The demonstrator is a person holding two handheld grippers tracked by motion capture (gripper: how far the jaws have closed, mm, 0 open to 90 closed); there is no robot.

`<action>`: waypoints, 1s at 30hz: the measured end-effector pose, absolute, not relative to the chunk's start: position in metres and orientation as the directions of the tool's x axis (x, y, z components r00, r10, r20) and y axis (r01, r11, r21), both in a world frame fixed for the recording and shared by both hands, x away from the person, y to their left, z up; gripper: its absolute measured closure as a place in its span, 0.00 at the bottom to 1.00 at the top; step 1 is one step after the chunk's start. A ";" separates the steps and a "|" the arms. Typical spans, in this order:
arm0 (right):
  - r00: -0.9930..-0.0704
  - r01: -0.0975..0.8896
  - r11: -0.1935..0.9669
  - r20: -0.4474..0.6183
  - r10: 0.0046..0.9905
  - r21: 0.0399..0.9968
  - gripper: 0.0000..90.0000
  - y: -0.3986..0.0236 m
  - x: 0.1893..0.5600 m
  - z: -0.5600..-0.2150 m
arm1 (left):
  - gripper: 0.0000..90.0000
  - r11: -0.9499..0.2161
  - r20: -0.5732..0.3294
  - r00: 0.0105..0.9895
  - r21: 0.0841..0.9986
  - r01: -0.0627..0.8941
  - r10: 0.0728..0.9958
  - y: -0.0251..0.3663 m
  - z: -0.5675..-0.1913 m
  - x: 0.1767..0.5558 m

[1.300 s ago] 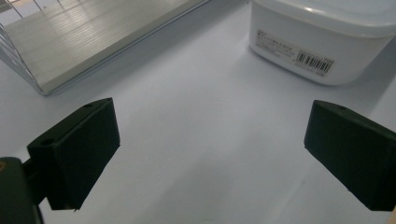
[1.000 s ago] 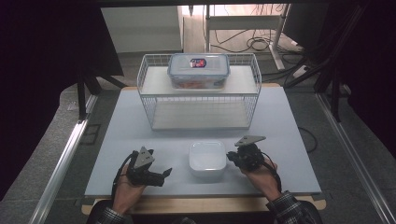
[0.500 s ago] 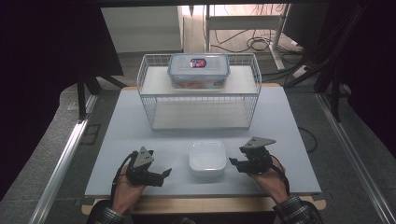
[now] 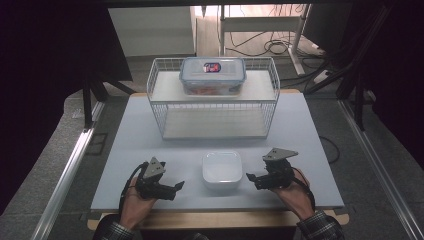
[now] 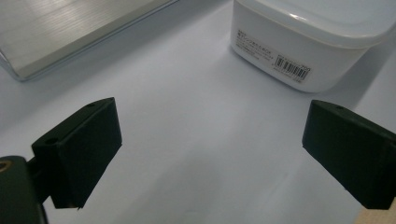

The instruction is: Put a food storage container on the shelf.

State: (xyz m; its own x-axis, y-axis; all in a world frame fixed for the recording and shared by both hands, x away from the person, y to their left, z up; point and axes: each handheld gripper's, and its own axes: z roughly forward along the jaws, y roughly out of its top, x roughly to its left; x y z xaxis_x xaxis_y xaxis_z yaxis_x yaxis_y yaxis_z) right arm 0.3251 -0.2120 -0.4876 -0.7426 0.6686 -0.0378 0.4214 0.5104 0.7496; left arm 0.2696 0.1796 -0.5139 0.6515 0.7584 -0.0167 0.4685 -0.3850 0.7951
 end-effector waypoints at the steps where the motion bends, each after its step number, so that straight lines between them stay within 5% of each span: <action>1: -0.740 0.424 0.503 -0.032 0.672 0.753 0.09 -0.212 0.326 -0.487 | 0.05 -0.382 -0.024 0.651 0.792 0.475 0.759 0.179 -0.513 0.270; 13: -0.724 0.485 0.509 0.001 0.689 0.711 0.03 -0.202 0.328 -0.477 | 0.06 -0.353 -0.127 0.705 0.795 0.493 0.698 0.162 -0.497 0.284; 23: -0.731 0.475 0.496 0.013 0.682 0.727 0.23 -0.191 0.331 -0.462 | 0.13 -0.343 -0.143 0.713 0.801 0.490 0.686 0.151 -0.491 0.307; 30: -0.749 0.467 0.474 0.049 0.661 0.747 0.27 -0.182 0.341 -0.460 | 0.14 -0.383 -0.134 0.734 0.783 0.490 0.665 0.132 -0.492 0.323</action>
